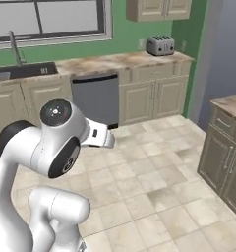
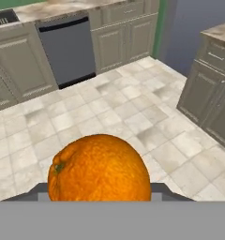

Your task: Retrieve the kiwi and tangerine from the fridge and place them into the bowl on the dining table.

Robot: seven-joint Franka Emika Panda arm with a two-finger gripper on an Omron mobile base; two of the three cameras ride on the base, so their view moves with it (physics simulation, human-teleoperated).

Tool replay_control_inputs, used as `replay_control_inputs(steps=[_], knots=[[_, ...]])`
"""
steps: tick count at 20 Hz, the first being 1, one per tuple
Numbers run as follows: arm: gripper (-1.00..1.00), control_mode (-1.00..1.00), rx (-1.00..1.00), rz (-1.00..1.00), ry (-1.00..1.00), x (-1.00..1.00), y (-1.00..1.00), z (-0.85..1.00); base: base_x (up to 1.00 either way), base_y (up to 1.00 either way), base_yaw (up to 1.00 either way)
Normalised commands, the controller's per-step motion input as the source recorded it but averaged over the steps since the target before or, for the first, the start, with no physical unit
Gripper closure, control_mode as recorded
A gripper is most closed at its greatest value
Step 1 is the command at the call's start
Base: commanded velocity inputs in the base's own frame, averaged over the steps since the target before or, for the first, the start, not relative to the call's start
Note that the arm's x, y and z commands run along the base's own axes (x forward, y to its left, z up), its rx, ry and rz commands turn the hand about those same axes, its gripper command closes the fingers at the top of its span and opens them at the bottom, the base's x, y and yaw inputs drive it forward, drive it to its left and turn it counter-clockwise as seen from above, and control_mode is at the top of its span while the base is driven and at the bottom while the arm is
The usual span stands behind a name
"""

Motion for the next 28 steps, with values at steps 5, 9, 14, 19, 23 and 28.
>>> replay_control_inputs(steps=[5, 9, 14, 19, 23, 28], knots=[[1.00, 1.00, 0.00, 0.00, 0.00, 0.00, 0.00, 0.00, 1.00, 0.13, 0.51], [1.00, 1.00, 0.00, 0.00, 0.00, 0.00, 0.00, 0.00, 0.82, 0.13, 0.63], [1.00, 1.00, 0.00, 0.00, 0.00, 0.00, 0.00, 0.00, 0.73, 0.23, 0.62], [1.00, 1.00, 0.00, 0.00, 0.00, 0.00, 0.00, 0.00, 0.72, 0.30, 0.60], [1.00, 1.00, 0.00, 0.00, 0.00, 0.00, 0.00, 0.00, 0.65, 0.28, 0.63], [1.00, 1.00, 0.00, 0.00, 0.00, 0.00, 0.00, 0.00, 0.60, 0.32, 0.63]])
